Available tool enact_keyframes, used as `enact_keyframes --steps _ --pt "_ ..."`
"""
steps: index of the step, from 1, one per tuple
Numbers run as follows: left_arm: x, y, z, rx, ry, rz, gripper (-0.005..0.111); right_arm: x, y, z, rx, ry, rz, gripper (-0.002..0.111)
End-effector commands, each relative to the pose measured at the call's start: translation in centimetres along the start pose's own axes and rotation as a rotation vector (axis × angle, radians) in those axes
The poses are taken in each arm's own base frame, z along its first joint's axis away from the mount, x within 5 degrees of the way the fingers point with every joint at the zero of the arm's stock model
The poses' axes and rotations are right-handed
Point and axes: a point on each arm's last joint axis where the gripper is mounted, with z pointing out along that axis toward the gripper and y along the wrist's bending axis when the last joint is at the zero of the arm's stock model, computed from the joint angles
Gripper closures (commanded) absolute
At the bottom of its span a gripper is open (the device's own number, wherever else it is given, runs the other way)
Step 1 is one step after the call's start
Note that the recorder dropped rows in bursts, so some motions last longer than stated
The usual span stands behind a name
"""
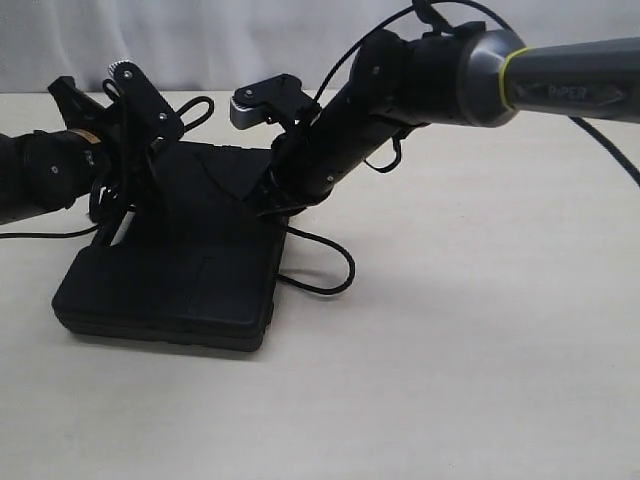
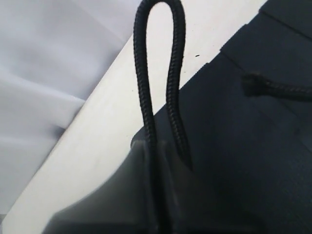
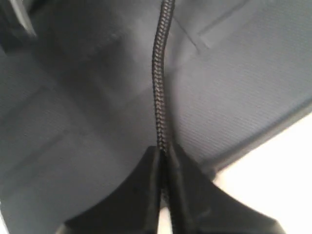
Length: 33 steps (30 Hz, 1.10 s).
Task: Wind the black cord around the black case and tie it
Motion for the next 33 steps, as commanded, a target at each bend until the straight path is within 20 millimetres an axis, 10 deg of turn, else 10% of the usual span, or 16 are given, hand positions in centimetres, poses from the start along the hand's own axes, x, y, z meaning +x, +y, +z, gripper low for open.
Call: enact_keyframes --steps 1,33 --pt "0.0 0.0 -0.2 0.014 0.005 0.0 0.107 -1.3 0.5 -1.5 -0.021 -0.1 0.031 0.104" --pt "-2.3 -2.1 -0.9 0.007 -0.041 0.081 0.107 -1.6 -0.3 -1.6 0.067 -0.136 0.182 0.104"
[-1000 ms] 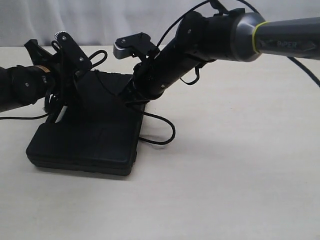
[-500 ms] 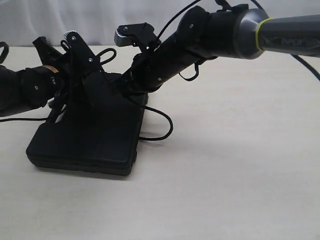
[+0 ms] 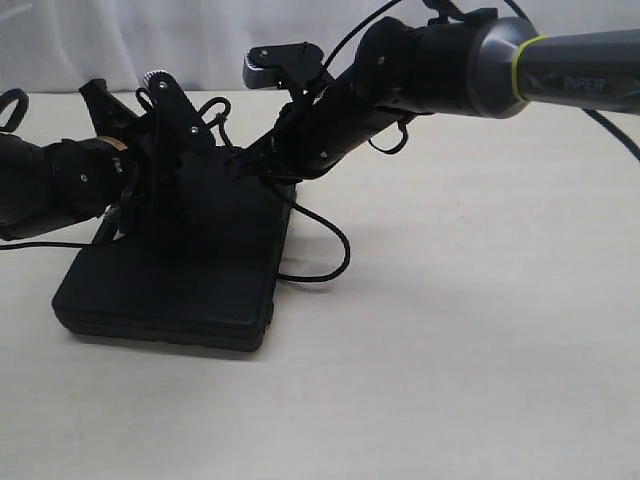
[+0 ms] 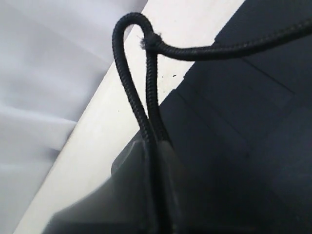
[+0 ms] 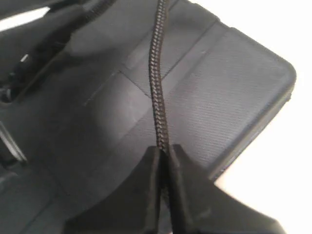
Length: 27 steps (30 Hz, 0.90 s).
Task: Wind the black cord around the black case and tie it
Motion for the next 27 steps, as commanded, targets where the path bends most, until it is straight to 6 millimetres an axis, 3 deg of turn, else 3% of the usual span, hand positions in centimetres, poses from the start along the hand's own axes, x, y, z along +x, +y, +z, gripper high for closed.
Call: enact_keyframes --steps 1,8,18,27 --pt "-0.3 0.02 -0.29 -0.007 -0.011 0.004 0.107 -0.21 0.36 -0.49 -0.031 -0.001 -0.011 0.104" --pt "-0.3 0.02 -0.29 -0.008 -0.011 0.004 0.107 -0.07 0.38 -0.49 -0.033 0.015 -0.023 0.104" --pt "-0.45 -0.84 -0.34 0.078 -0.023 0.075 0.107 -1.03 0.03 -0.52 0.005 -0.091 -0.001 0.104" --pt "-0.68 -0.33 -0.38 0.025 -0.033 0.024 0.107 -0.41 -0.48 -0.5 0.061 -0.02 -0.057 0.104"
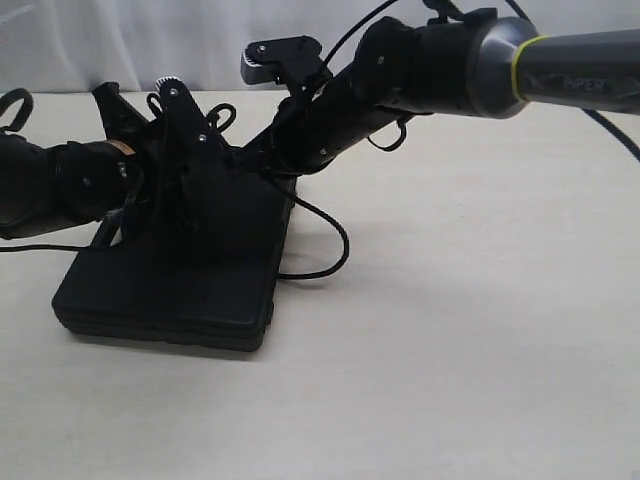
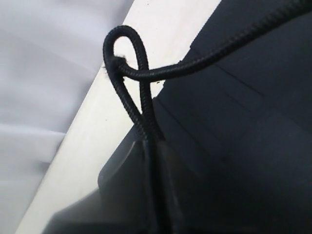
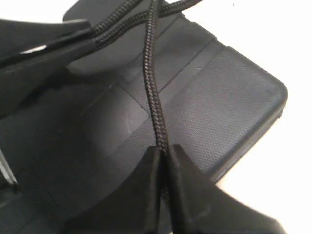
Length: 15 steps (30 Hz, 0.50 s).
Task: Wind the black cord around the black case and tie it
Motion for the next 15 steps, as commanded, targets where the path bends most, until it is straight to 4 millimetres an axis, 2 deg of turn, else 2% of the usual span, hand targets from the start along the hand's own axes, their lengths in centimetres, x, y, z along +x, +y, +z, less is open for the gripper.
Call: enact_keyframes --steps 1,10,15 --pt "-0.33 0.21 -0.27 -0.022 -0.013 -0.018 0.107 -0.05 -0.52 -0.5 0.064 0.021 -0.012 0.104" --pt "-0.38 0.41 -0.28 -0.044 -0.018 -0.02 0.107 0.6 -0.42 -0.53 0.052 0.091 -0.013 0.104" --pt "-0.5 0.14 -0.3 -0.024 -0.021 -0.002 0.107 0.28 -0.45 -0.51 0.056 0.056 -0.006 0.104"
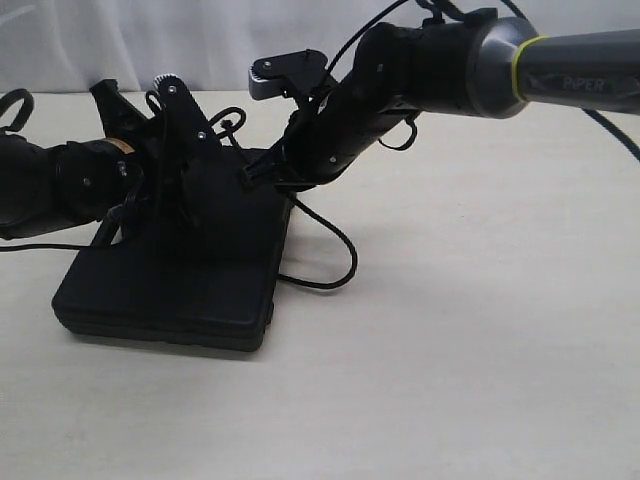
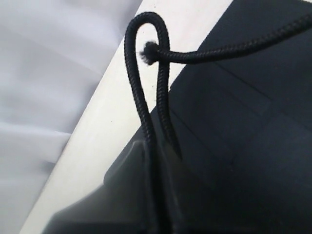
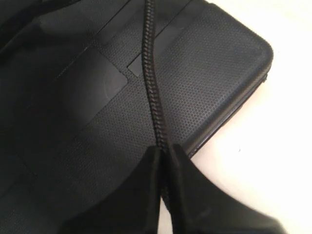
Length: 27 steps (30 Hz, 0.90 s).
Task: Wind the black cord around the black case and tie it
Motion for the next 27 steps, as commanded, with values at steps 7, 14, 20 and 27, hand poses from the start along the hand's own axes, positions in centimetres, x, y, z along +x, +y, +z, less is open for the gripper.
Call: enact_keyframes --steps 7,14,20,27 --pt "-1.7 -0.8 -0.6 -0.021 -0.059 0.06 0.107 -0.8 0.0 -0.5 0.003 -0.066 0.02 0.104" --pt "-2.0 -1.3 -0.8 -0.008 -0.066 0.088 0.107 -1.0 0.0 -0.5 0.008 -0.086 0.02 0.104" --pt "-1.7 -1.5 -0.8 -0.011 -0.058 0.107 0.107 -0.7 0.0 -0.5 0.001 -0.057 -0.007 0.104" --pt "-1.7 -1.0 -0.9 -0.06 -0.049 0.126 0.107 0.6 0.2 -0.6 -0.031 0.084 -0.063 0.104"
